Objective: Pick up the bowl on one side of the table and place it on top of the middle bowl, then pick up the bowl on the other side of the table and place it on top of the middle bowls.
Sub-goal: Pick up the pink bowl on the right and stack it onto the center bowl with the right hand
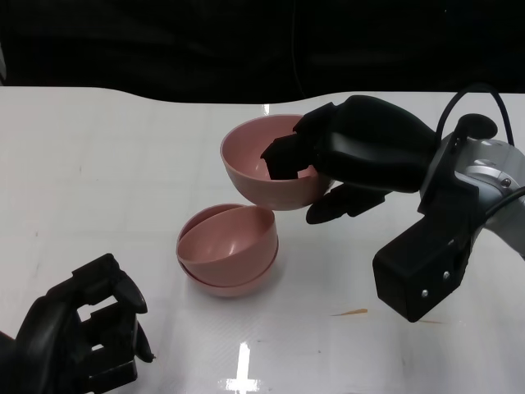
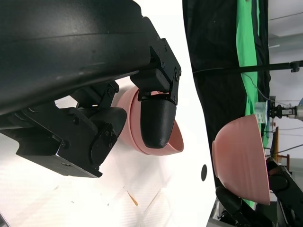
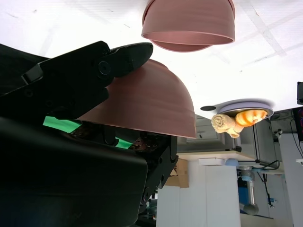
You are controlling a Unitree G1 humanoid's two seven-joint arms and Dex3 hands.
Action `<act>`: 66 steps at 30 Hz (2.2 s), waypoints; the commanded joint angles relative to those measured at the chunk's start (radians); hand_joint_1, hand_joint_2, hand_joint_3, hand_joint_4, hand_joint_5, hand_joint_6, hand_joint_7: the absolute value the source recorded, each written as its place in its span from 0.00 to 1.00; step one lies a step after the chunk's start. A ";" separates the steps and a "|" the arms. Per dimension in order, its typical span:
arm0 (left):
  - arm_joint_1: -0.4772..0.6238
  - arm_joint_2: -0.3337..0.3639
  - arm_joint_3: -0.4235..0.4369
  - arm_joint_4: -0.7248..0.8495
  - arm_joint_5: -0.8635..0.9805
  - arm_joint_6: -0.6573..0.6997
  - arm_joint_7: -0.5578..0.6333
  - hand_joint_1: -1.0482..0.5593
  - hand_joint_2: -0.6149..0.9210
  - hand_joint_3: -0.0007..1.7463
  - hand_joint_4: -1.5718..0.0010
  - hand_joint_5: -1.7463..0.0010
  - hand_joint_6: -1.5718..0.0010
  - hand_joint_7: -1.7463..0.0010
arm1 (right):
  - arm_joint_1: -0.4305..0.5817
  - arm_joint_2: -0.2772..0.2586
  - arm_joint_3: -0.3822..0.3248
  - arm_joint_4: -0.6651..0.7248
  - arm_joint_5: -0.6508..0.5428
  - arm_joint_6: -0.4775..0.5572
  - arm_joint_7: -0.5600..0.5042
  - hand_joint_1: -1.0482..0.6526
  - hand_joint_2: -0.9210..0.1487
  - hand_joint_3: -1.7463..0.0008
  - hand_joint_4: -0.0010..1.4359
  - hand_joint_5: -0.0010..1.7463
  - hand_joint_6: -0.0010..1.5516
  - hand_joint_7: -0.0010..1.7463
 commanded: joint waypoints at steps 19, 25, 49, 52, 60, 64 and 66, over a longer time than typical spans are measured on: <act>0.007 -0.014 -0.024 -0.015 0.052 -0.004 0.038 0.75 0.77 0.81 0.50 0.00 0.57 0.00 | -0.050 0.150 0.140 0.088 -0.128 0.023 0.024 0.51 0.09 0.96 0.61 0.84 0.55 0.52; 0.011 -0.018 -0.024 -0.025 0.046 0.009 0.041 0.76 0.78 0.81 0.50 0.00 0.58 0.00 | -0.055 0.162 0.147 0.124 -0.149 0.005 -0.015 0.50 0.06 0.96 0.62 0.85 0.53 0.59; 0.007 -0.016 -0.022 -0.017 0.036 0.024 0.039 0.75 0.79 0.79 0.51 0.00 0.59 0.00 | -0.083 0.164 0.160 0.184 -0.181 -0.007 -0.073 0.51 0.06 0.99 0.58 0.94 0.49 0.70; 0.005 -0.019 -0.022 -0.006 0.032 0.013 0.034 0.75 0.80 0.78 0.51 0.00 0.59 0.00 | -0.088 0.167 0.159 0.194 -0.182 -0.005 -0.076 0.51 0.06 0.99 0.57 0.91 0.51 0.62; 0.002 -0.020 -0.027 0.014 0.039 -0.010 0.032 0.75 0.81 0.77 0.51 0.00 0.58 0.00 | -0.100 0.175 0.171 0.235 -0.215 -0.006 -0.141 0.51 0.06 1.00 0.62 0.80 0.57 0.47; 0.004 -0.021 -0.029 0.020 0.041 -0.019 0.032 0.75 0.81 0.76 0.51 0.00 0.59 0.00 | -0.107 0.185 0.182 0.265 -0.248 0.003 -0.201 0.50 0.05 0.99 0.63 0.80 0.58 0.46; 0.004 -0.020 -0.030 0.027 0.039 -0.031 0.026 0.75 0.81 0.75 0.51 0.00 0.59 0.00 | -0.111 0.191 0.189 0.282 -0.264 0.010 -0.225 0.50 0.05 0.99 0.63 0.80 0.58 0.44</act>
